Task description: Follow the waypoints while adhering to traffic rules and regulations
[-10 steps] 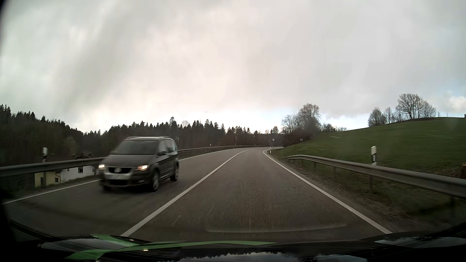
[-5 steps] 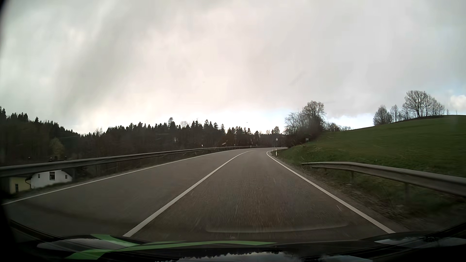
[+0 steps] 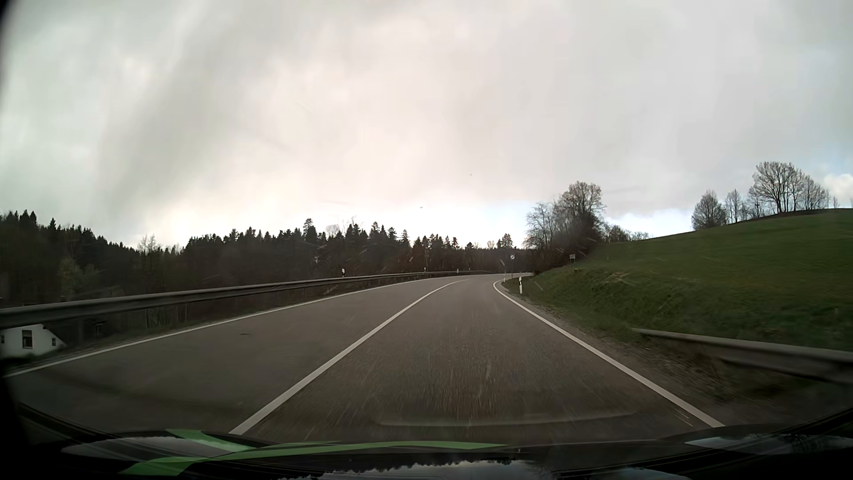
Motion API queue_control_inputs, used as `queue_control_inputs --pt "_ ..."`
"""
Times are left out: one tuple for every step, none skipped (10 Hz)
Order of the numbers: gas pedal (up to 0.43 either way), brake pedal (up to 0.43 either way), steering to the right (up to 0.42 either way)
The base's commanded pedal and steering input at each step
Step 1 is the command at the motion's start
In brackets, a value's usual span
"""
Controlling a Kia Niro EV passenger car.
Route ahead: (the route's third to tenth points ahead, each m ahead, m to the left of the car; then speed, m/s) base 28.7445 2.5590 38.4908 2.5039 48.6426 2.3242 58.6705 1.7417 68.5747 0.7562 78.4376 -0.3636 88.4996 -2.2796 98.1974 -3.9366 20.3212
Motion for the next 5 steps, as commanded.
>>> queue_control_inputs --pt "0.197 0.0 0.002" --pt "0.197 0.0 0.003" --pt "0.197 0.0 0.003" --pt "0.197 0.0 0.003" --pt "0.197 0.0 0.003"
